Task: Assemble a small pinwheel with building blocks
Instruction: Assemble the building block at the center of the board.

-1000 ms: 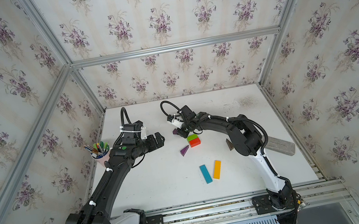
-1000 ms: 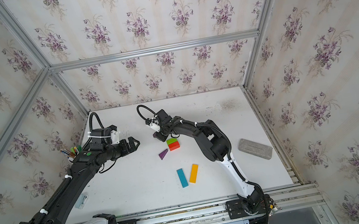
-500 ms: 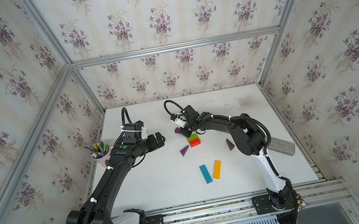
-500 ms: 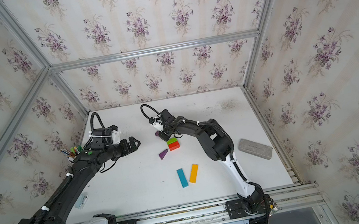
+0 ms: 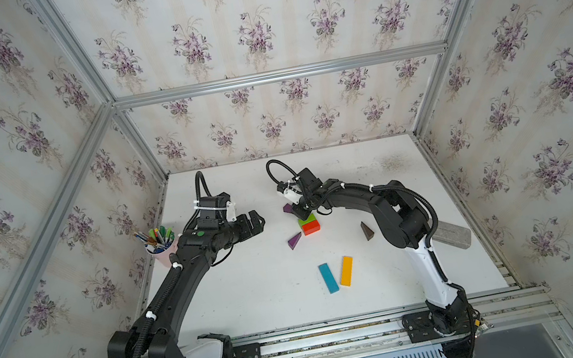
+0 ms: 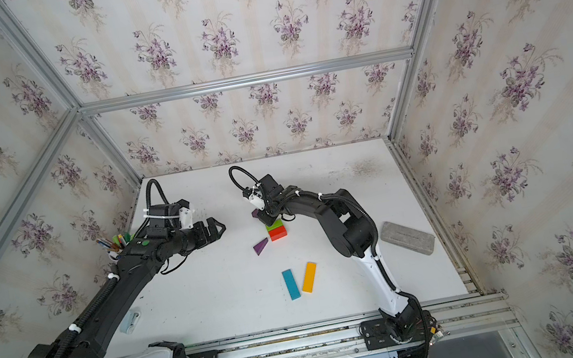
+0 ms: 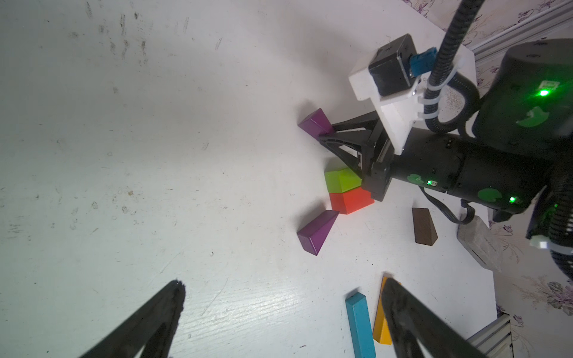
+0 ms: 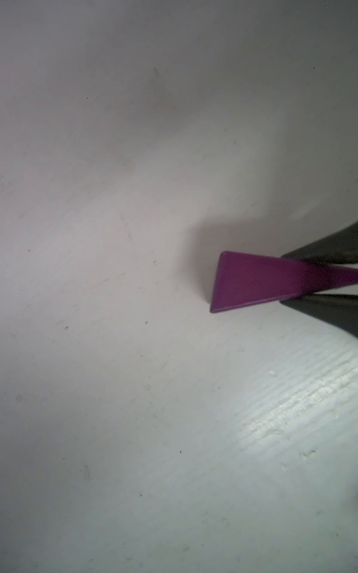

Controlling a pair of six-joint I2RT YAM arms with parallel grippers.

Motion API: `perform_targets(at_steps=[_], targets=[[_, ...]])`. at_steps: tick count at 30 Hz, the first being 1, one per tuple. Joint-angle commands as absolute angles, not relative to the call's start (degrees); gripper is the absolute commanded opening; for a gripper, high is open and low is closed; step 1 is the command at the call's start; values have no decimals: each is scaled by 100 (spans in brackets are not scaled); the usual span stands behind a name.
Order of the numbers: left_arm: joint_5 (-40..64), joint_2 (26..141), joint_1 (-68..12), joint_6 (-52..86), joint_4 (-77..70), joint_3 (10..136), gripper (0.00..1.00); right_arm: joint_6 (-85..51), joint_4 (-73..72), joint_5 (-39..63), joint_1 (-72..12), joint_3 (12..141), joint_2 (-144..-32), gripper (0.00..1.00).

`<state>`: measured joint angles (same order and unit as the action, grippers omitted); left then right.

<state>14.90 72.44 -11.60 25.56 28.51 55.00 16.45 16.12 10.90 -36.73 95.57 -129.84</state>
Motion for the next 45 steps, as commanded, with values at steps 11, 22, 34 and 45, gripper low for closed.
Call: perform_targets(at_steps=[11,22,34,45], targets=[[1577,7247,-1152,2629,2626,5441,100,1184,2164,826,-3791,10137,-13085,16],[1611,7247,-1153,2610,2610,5427,100,951,1710,712,-3919,9572,-12833,16],[1636,7211,-1152,2610,2610,5414,100,1036,1730,684,-3929,9625,-12876,19],[1635,7201,-1152,2607,2610,5405,100,1081,1775,678,-3937,9643,-12885,23]])
